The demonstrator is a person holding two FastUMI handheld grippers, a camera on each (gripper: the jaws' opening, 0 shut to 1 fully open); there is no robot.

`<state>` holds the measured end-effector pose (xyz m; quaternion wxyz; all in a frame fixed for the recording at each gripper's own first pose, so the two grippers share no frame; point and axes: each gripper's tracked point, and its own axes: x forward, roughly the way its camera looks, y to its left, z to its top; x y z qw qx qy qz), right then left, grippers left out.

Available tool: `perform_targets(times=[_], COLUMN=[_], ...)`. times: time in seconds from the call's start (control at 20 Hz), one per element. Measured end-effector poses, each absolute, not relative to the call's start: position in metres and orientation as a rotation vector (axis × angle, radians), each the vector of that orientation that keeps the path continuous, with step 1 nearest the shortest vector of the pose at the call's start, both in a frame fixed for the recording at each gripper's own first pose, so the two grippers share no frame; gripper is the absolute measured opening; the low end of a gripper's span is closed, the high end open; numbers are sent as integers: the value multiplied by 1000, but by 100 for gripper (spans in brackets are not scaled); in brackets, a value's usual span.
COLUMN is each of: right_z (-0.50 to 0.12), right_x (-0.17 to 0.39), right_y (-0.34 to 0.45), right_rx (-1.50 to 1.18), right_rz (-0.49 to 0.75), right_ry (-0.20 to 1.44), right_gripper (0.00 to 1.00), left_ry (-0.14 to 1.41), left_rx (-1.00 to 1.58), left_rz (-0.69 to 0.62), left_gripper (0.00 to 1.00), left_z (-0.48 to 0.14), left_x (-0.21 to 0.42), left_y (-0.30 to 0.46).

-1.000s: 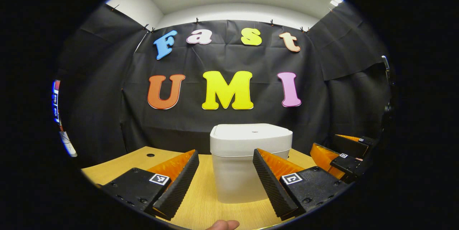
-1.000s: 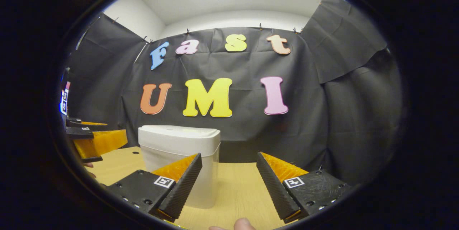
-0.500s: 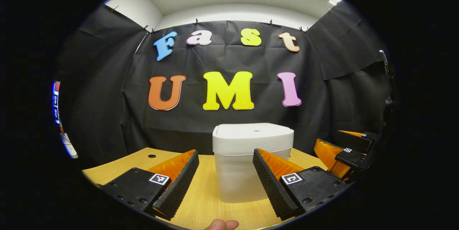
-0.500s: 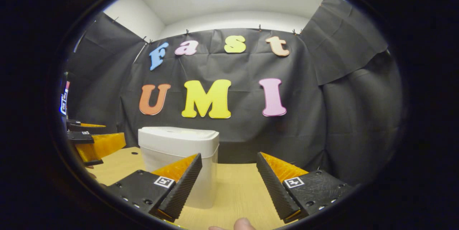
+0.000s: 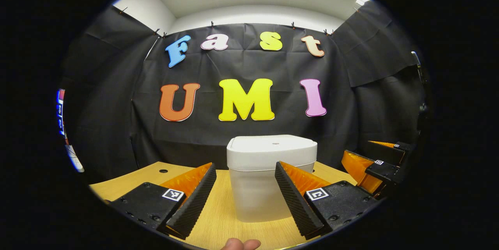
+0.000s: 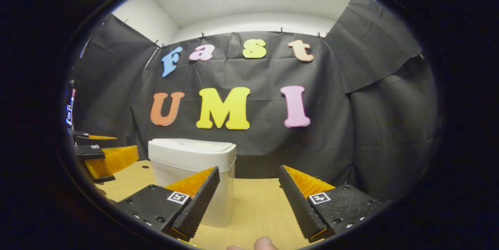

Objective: Press the lid of the desktop garbage bin to open it, pick up the crumpled paper on the desktop and throw it into the bin, then pick up the pop can on the desktop and drop it into the bin, and finally close the garbage bin lid.

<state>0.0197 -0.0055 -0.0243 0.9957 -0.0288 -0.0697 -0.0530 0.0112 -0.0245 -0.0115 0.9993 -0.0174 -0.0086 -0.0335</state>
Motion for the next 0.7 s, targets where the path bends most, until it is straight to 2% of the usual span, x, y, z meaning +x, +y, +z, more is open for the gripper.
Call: perform_targets(times=[0.7], right_z=[-27], right_x=[18], right_y=[-8], right_rx=[-42], right_rz=[-100], right_ry=[-136], right_gripper=[95], left_ry=[-24], left_rx=[-28], left_rz=[-75], left_gripper=[97], left_z=[-9], left_x=[10], left_y=[-32])
